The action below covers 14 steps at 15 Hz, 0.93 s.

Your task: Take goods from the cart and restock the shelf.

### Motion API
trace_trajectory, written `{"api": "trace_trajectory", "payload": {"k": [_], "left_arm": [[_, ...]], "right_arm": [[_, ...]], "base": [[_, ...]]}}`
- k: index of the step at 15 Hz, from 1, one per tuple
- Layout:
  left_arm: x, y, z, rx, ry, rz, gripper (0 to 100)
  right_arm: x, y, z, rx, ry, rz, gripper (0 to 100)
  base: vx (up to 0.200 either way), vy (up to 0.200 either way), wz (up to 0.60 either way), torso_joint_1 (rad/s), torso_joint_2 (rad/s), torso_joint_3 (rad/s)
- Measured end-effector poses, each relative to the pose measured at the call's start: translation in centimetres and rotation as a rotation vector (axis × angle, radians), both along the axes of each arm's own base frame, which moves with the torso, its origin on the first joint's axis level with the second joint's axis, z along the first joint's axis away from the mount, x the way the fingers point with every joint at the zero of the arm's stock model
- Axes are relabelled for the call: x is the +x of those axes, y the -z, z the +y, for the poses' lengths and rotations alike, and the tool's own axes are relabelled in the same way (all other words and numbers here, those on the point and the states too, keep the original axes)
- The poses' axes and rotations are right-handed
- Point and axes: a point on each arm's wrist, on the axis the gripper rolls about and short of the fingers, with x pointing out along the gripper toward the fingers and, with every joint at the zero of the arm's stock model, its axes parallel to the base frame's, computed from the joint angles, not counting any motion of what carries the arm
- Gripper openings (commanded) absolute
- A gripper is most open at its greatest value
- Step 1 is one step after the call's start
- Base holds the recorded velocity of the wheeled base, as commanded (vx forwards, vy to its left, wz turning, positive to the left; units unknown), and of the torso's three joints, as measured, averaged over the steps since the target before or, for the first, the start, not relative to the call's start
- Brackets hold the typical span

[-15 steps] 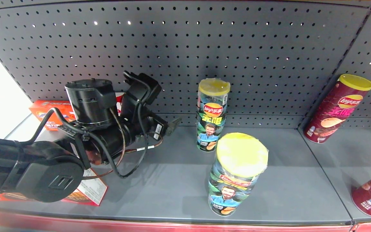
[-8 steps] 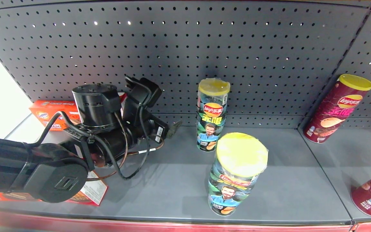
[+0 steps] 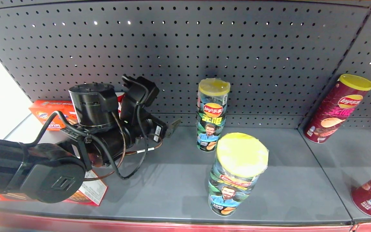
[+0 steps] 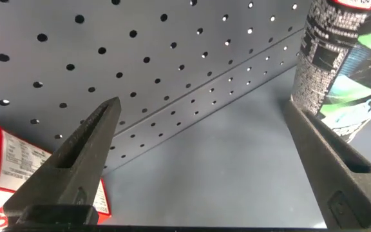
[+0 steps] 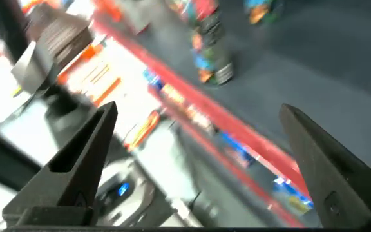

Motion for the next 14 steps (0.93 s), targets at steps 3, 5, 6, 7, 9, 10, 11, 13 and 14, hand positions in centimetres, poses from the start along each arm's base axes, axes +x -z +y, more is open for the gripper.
{"api": "trace_trajectory", "payload": {"k": [3,5,6,7,9,10,11,13,14], "left_arm": [[0.0,-0.1,0.0,-0.001,-0.001,-0.002,100],[0.0,-0.1,0.0,-0.002,-0.002,-0.003,100],[0.0,-0.1,0.1,-0.002,-0.004,-0.004,100],[0.1,-0.1,0.2,-0.002,-0.006,-0.005,100],[0.1,-0.2,0.3,-0.011,-0.009,-0.003,100],[0.1,-0.3,0.4,-0.018,-0.013,-0.003,100],[0.2,-0.4,0.5,-0.020,-0.018,-0.005,100],[0.3,-0.5,0.8,-0.022,-0.031,-0.008,100],[0.2,-0.6,0.9,-0.023,-0.041,-0.010,100]], "right_arm": [[1.5,1.7,1.2,-0.060,-0.052,0.090,100],[2.4,2.4,1.8,-0.087,-0.025,0.112,100],[2.9,2.6,2.0,-0.109,0.010,0.120,100],[3.5,2.7,2.4,-0.131,0.033,0.129,100],[4.5,2.8,3.4,-0.157,0.050,0.129,100],[5.1,3.0,4.0,-0.165,0.049,0.127,100],[5.5,3.2,4.5,-0.179,0.047,0.133,100],[6.4,3.8,5.4,-0.224,0.061,0.160,100],[6.7,3.9,5.6,-0.241,0.069,0.170,100]], "base": [[0.000,0.000,0.00,0.000,0.00,0.000],[0.000,0.000,0.00,0.000,0.00,0.000],[0.000,0.000,0.00,0.000,0.00,0.000],[0.000,0.000,0.00,0.000,0.00,0.000],[0.000,0.000,0.00,0.000,0.00,0.000],[0.000,0.000,0.00,0.000,0.00,0.000],[0.000,0.000,0.00,0.000,0.00,0.000],[0.000,0.000,0.00,0.000,0.00,0.000],[0.000,0.000,0.00,0.000,0.00,0.000]]}}
